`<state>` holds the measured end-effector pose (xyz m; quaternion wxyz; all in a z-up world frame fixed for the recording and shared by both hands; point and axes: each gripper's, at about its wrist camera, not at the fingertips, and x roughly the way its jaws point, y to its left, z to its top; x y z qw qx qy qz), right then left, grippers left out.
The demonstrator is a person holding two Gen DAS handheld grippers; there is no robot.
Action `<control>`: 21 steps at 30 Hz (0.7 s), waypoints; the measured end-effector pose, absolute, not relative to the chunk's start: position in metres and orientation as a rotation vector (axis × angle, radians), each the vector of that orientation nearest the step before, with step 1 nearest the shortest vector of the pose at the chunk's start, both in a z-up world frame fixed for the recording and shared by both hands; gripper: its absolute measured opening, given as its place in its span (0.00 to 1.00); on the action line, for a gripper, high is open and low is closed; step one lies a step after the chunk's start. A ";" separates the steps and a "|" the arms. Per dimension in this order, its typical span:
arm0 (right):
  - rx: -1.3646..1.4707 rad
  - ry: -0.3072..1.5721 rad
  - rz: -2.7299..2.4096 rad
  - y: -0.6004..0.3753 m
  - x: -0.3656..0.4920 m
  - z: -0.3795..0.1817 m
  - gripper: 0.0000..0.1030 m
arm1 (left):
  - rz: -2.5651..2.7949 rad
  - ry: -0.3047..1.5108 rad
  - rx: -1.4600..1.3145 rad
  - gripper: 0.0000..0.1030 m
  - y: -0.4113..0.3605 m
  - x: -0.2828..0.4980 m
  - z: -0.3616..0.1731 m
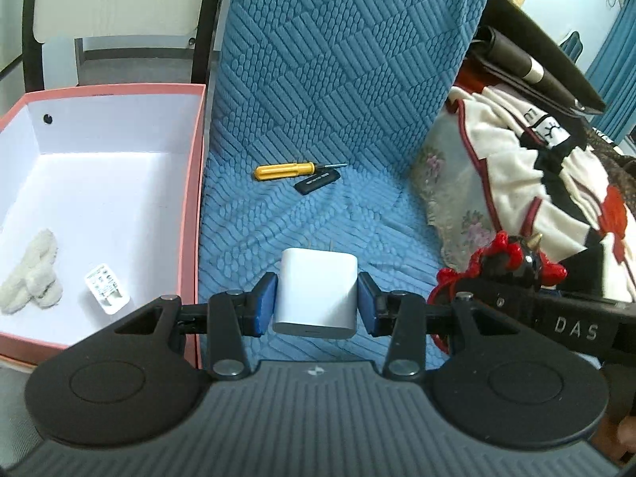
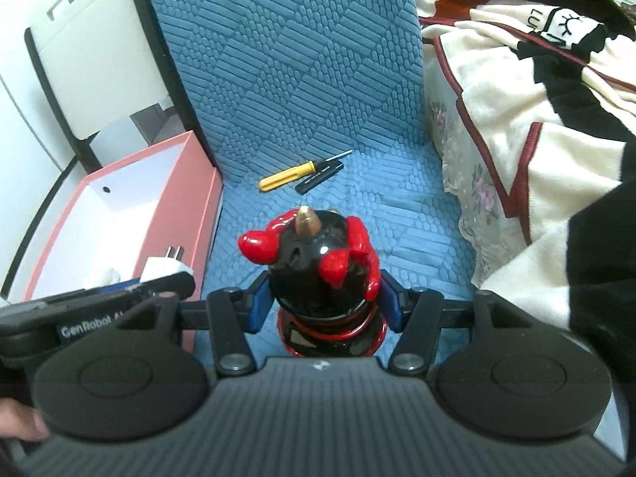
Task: Organize rigid objects
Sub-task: 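Lift the charger and figurine with both tools and carry them toward the pink box, then lower both tools into the pink box and open them to release the items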
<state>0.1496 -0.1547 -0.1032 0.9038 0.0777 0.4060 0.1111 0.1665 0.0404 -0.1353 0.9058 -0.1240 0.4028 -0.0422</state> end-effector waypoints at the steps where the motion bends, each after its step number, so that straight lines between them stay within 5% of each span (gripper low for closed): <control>1: 0.159 0.838 0.230 -0.154 0.147 -0.102 0.56 | -0.088 0.829 -0.259 0.47 0.041 0.163 -0.133; 21: 0.079 0.780 0.428 -0.080 0.103 -0.059 0.56 | 0.041 0.743 -0.298 0.47 0.114 0.094 -0.074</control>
